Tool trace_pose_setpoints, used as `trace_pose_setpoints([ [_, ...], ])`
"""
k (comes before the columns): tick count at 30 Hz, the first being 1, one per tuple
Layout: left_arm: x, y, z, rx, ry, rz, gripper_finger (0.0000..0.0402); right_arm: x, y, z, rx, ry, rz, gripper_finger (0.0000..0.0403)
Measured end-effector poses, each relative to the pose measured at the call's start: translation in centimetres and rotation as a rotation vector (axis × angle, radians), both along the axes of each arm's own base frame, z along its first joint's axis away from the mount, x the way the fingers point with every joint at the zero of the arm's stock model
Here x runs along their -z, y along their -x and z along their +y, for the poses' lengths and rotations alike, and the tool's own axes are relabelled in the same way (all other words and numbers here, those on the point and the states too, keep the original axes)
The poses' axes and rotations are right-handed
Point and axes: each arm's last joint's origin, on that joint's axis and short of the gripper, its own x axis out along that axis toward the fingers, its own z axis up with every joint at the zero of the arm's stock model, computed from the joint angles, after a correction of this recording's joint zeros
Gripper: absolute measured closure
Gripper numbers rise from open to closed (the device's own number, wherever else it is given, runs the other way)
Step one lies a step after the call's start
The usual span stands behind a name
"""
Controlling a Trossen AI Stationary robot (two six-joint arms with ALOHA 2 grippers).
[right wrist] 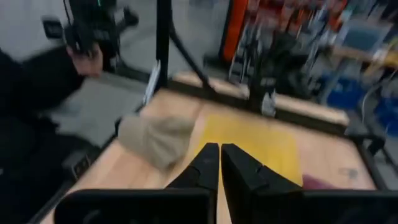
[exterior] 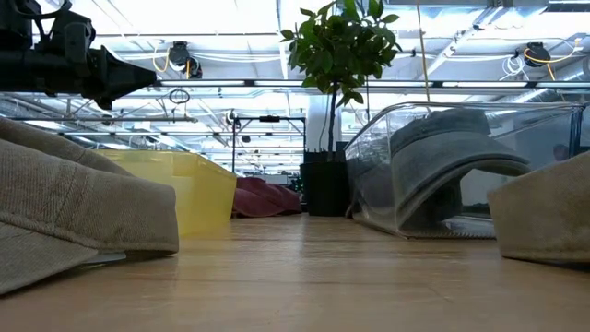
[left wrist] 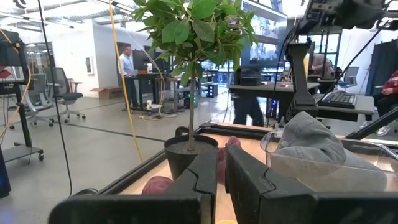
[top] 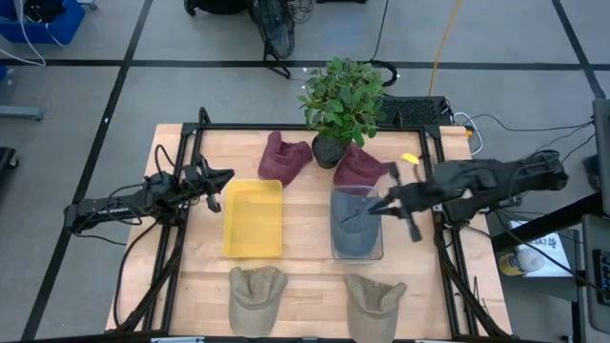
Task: Pick & Place hat
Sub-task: Put the left brown cap into the yellow bin
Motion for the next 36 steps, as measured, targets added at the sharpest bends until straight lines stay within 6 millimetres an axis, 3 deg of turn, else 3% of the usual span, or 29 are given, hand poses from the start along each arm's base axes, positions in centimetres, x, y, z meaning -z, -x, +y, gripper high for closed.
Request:
trace_pose_setpoints([
  [4,0.0,0.0,0.0,0.0,0.0,0.0,0.0364,2.7,3.2,-0.7,0.034,-0.03,-0.121,0.0398],
  [8,0.0,0.0,0.0,0.0,-0.001,0.0,0.0364,6.8,5.2,-1.2,0.033,-0.046,-0.186,0.0401],
  [14,0.0,0.0,0.0,-0.004,-0.021,0.008,0.0364,12.9,6.1,-1.7,0.046,-0.102,-0.333,0.0402],
  [19,0.2,0.0,0.0,0.0,0.004,0.019,0.0364,16.1,6.4,-1.7,0.045,-0.073,-0.388,0.0402],
  [31,-0.4,0.1,0.0,0.001,-0.014,-0.044,0.0364,18.1,6.4,-1.8,0.048,-0.022,-0.406,0.0402],
  [36,-0.2,-0.1,-0.4,0.149,0.051,-0.042,0.0364,18.1,6.5,-1.9,0.077,-0.035,-0.413,0.0402],
])
